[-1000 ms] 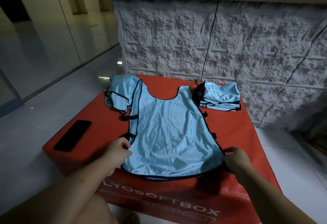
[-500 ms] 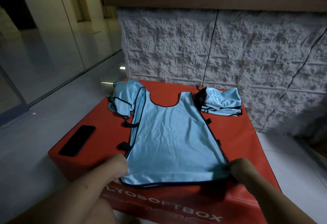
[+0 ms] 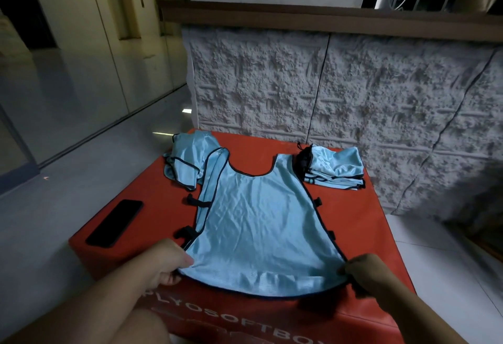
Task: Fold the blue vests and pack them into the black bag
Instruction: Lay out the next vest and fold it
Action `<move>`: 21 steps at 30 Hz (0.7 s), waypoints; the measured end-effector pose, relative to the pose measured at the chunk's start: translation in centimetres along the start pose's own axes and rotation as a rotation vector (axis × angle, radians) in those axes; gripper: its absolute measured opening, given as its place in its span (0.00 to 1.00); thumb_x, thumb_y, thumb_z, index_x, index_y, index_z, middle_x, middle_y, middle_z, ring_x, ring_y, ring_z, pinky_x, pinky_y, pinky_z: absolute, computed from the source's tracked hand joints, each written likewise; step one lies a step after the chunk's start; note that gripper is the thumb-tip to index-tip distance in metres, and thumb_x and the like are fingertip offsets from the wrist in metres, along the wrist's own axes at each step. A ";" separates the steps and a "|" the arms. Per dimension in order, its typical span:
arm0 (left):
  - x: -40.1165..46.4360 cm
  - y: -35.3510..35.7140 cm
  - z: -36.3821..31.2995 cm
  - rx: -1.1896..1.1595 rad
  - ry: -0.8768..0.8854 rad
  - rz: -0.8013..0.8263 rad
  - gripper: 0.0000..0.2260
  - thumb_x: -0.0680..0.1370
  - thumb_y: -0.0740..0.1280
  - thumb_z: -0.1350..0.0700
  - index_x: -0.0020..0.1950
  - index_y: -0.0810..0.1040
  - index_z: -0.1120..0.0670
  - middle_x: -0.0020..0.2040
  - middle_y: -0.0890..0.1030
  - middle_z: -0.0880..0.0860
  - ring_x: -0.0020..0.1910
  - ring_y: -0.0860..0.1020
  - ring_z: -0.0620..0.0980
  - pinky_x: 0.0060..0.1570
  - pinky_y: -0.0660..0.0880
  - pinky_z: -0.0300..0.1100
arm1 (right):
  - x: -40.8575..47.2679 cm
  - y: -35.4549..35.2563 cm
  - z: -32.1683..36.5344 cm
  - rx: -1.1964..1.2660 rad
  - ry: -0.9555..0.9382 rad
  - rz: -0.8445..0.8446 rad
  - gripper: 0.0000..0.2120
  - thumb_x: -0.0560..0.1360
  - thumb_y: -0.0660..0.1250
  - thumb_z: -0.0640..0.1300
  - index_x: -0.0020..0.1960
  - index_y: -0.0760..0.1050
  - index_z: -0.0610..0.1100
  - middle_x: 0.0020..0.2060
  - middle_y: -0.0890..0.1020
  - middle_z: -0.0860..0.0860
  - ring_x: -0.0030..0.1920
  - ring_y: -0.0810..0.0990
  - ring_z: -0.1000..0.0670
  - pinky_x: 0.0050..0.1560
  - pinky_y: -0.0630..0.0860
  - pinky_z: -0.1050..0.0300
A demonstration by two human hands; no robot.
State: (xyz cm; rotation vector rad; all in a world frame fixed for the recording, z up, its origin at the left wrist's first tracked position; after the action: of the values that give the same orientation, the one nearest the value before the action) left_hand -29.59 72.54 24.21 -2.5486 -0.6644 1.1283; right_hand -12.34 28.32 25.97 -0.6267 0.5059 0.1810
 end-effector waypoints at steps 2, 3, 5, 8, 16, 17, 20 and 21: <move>-1.0 -0.6 -0.1 -0.049 0.003 -0.006 0.04 0.75 0.71 0.69 0.49 0.82 0.66 0.33 0.80 0.57 0.32 0.77 0.52 0.30 0.74 0.41 | -1.0 -1.0 0.8 -0.019 0.005 0.023 0.06 0.71 0.74 0.30 0.37 0.79 0.31 0.24 0.72 0.43 0.22 0.69 0.49 0.26 0.71 0.58; -1.2 -0.6 -0.1 -0.068 0.009 -0.004 0.05 0.75 0.71 0.69 0.49 0.82 0.66 0.35 0.80 0.58 0.32 0.77 0.52 0.30 0.75 0.41 | -1.3 -1.7 1.0 -0.021 0.007 0.025 0.06 0.71 0.74 0.30 0.37 0.79 0.32 0.24 0.72 0.43 0.23 0.69 0.49 0.26 0.71 0.57; -1.8 -0.8 -0.3 -0.105 0.024 0.000 0.06 0.75 0.70 0.70 0.51 0.82 0.67 0.39 0.80 0.61 0.34 0.77 0.53 0.30 0.75 0.41 | -1.9 -3.0 1.5 -0.017 0.002 0.026 0.08 0.71 0.74 0.30 0.35 0.78 0.33 0.24 0.72 0.43 0.23 0.69 0.49 0.27 0.71 0.57; -3.2 -0.7 -1.1 -0.151 0.070 -0.008 0.05 0.76 0.69 0.69 0.51 0.82 0.67 0.40 0.81 0.62 0.36 0.77 0.55 0.29 0.73 0.40 | -3.7 -4.2 1.6 -0.024 -0.020 0.043 0.10 0.70 0.74 0.31 0.33 0.76 0.35 0.25 0.71 0.42 0.23 0.68 0.48 0.27 0.69 0.57; -8.1 -2.2 -2.9 -0.211 0.162 -0.034 0.03 0.76 0.70 0.70 0.48 0.83 0.67 0.41 0.84 0.63 0.37 0.80 0.56 0.31 0.76 0.42 | -9.2 -5.6 1.2 -0.091 -0.053 0.044 0.09 0.69 0.75 0.30 0.32 0.78 0.33 0.23 0.72 0.41 0.22 0.71 0.47 0.27 0.71 0.55; -8.8 -2.9 -2.9 -0.240 0.171 -0.053 0.03 0.76 0.70 0.70 0.47 0.83 0.66 0.42 0.85 0.63 0.38 0.81 0.56 0.32 0.77 0.43 | -9.6 -5.7 1.2 -0.079 -0.062 0.040 0.08 0.69 0.75 0.30 0.33 0.79 0.31 0.23 0.72 0.41 0.22 0.72 0.47 0.27 0.71 0.55; -9.9 -4.7 -2.4 -0.368 0.216 -0.135 0.05 0.76 0.68 0.71 0.47 0.83 0.65 0.45 0.84 0.64 0.44 0.82 0.61 0.37 0.78 0.45 | -10.6 -5.8 1.7 -0.049 -0.151 -0.029 0.06 0.71 0.72 0.28 0.38 0.79 0.24 0.23 0.72 0.40 0.22 0.72 0.46 0.28 0.72 0.54; -10.3 -5.6 -1.9 -0.412 0.225 -0.179 0.05 0.76 0.68 0.71 0.48 0.83 0.65 0.46 0.84 0.65 0.46 0.82 0.62 0.39 0.78 0.46 | -11.2 -5.7 2.2 -0.043 -0.186 -0.063 0.05 0.71 0.72 0.28 0.38 0.80 0.26 0.23 0.73 0.40 0.22 0.73 0.46 0.27 0.73 0.54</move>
State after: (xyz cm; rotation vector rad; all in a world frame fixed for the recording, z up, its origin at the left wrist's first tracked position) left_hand -35.85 71.92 34.23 -2.8168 -1.1347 0.6870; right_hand -19.33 24.96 36.08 -0.6595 0.3031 0.1889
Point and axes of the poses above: each hand's wrist, its own x-axis towards the middle knuckle, its own y-axis out of the palm, z = x × y, the point moved 9 cm from there along x, towards the middle knuckle
